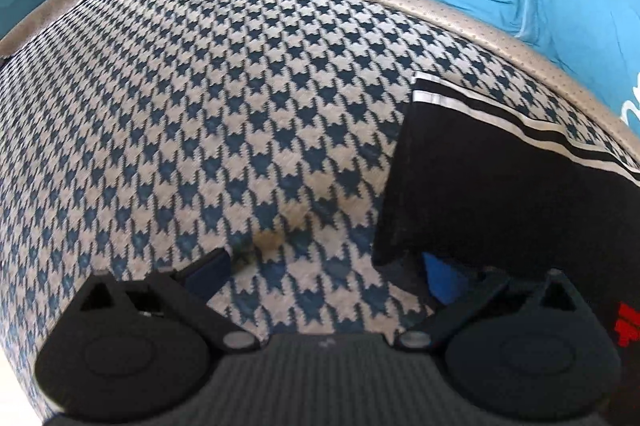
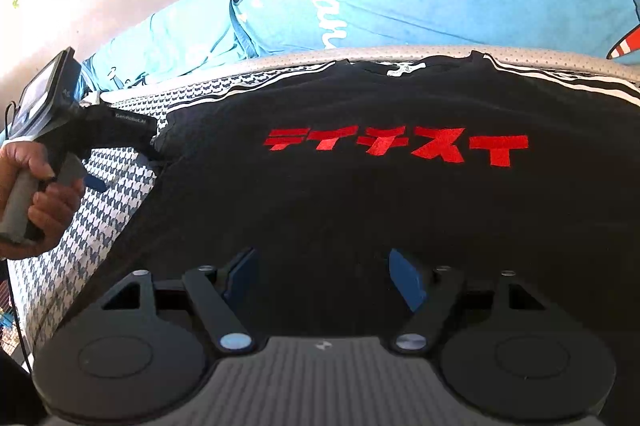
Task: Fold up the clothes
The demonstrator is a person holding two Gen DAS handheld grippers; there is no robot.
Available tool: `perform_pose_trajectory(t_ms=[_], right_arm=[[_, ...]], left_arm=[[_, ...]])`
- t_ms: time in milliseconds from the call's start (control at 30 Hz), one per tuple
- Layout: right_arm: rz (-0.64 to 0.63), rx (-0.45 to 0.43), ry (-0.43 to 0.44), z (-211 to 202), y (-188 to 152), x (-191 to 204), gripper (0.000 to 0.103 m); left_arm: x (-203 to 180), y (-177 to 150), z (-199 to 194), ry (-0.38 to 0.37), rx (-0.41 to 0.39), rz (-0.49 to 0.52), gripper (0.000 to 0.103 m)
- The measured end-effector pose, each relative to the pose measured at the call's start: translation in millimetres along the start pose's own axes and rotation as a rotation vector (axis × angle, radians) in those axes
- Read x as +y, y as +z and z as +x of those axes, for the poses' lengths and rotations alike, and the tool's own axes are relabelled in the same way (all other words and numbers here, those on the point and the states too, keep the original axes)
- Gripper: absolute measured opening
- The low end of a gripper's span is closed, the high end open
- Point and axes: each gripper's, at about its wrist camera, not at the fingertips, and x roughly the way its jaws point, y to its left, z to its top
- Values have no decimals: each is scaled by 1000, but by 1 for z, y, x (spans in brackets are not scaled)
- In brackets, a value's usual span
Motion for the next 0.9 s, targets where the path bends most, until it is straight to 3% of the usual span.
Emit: perform_pose_trajectory(t_ms=[300, 433, 633, 900], right_arm=[[9, 7, 11, -2, 0, -3, 73], [30, 13, 21, -3, 2, -6, 73], [69, 11, 22, -7, 6, -13, 73], [139, -19, -15, -17, 9, -32, 73]], left_arm=[[-5, -7, -15, 164, -19, 6, 103], [-4, -11, -23, 57, -12, -4, 103], [-27, -31, -39, -55, -1, 57, 103], [-61, -49, -48, -133, -61, 137, 103]])
